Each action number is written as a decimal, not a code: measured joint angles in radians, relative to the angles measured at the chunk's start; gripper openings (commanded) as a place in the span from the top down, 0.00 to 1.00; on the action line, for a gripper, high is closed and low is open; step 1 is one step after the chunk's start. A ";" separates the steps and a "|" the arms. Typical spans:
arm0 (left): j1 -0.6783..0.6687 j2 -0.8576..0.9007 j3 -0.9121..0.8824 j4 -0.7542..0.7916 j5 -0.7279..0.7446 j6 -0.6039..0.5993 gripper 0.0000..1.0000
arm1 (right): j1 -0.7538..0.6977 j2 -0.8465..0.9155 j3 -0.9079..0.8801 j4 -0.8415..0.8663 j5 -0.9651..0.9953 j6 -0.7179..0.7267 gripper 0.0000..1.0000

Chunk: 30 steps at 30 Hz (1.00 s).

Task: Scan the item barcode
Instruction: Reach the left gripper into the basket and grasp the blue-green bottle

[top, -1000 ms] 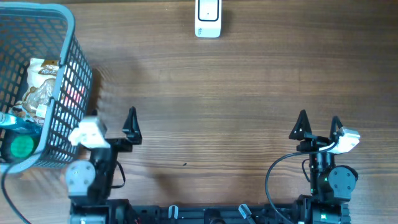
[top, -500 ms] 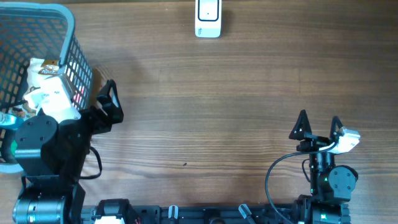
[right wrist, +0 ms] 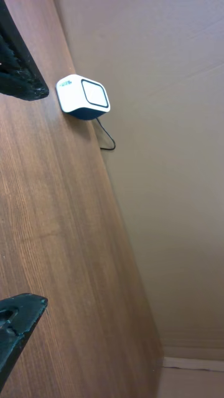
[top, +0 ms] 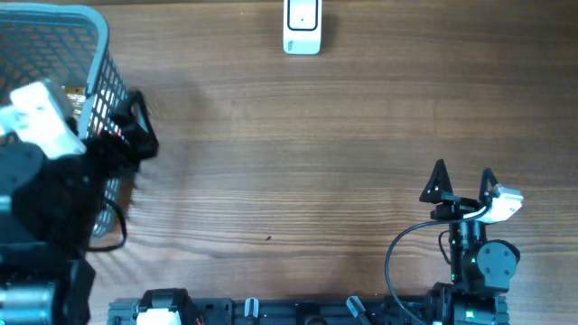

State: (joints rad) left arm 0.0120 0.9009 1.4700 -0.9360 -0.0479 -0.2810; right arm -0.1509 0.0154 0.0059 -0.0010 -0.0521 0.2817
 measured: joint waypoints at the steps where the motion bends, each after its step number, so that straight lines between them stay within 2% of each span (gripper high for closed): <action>1: 0.013 0.046 0.064 -0.043 -0.025 -0.007 0.00 | 0.000 0.000 0.000 0.000 0.000 0.000 0.00; 6: 0.149 0.241 0.251 -0.108 -0.074 -0.097 0.00 | 0.000 0.000 0.000 0.000 0.000 0.000 0.00; 12: 0.411 0.399 0.260 -0.173 -0.090 -0.272 0.00 | 0.000 0.000 0.000 0.000 0.000 0.000 0.00; 19: 0.649 0.473 0.261 -0.251 -0.094 -0.392 0.00 | 0.000 0.000 0.000 0.000 0.000 0.000 0.00; 24: 0.728 0.520 0.263 -0.283 -0.102 -0.436 0.00 | 0.000 0.000 0.000 0.000 0.000 0.000 0.00; 30: 0.734 0.695 0.263 -0.276 -0.117 -0.451 0.01 | 0.000 0.000 0.000 0.000 0.000 0.000 0.00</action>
State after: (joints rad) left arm 0.7464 1.5963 1.7329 -1.2118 -0.1650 -0.7319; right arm -0.1509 0.0154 0.0063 -0.0010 -0.0521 0.2817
